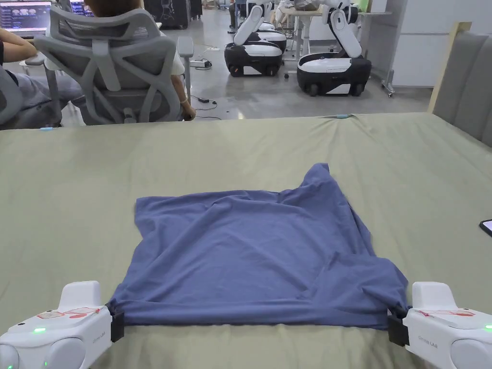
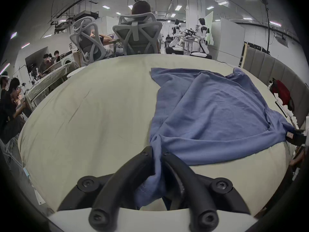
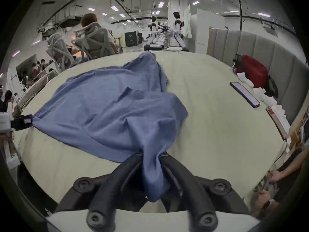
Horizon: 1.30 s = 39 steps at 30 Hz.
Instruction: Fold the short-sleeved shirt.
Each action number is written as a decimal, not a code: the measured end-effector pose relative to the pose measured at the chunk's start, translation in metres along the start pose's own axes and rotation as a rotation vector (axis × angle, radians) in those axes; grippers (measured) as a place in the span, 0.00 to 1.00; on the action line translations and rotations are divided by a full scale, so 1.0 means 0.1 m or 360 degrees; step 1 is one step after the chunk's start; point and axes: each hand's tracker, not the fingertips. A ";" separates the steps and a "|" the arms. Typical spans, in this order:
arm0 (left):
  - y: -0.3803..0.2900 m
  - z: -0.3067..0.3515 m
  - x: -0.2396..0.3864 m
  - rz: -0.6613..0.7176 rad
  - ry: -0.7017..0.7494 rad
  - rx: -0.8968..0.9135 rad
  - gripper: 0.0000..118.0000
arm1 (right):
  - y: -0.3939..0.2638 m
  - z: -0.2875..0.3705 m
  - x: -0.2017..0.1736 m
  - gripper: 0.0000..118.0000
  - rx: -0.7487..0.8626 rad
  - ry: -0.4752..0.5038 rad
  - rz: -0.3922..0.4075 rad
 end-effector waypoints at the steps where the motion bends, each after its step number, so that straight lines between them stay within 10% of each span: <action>1: 0.03 0.02 -0.01 -0.0002 -0.0003 0.0011 0.04 | 0.06 0.04 -0.03 0.08 0.0034 -0.0041 0.0078; 12: 0.83 -0.09 0.02 0.0026 -0.0012 0.0172 0.04 | 1.08 -0.05 -0.15 0.08 0.0294 -0.0042 0.0145; 31: 1.12 -1.28 0.25 0.0026 0.0094 -0.0119 0.05 | 1.43 -1.57 -0.16 0.08 -0.0019 -0.0085 0.0084; 34: 1.13 -1.18 0.21 0.0026 0.0188 -0.0067 0.43 | 1.47 -1.48 -0.15 0.34 0.0027 -0.0069 0.0106; 36: 1.15 -1.09 0.13 0.0054 0.0162 0.0004 0.96 | 1.47 -1.34 -0.16 0.90 0.0087 -0.0084 0.0125; 39: 1.18 -0.79 0.09 0.0142 0.0094 0.0149 0.96 | 1.42 -0.97 -0.19 0.94 0.0238 -0.0032 0.0079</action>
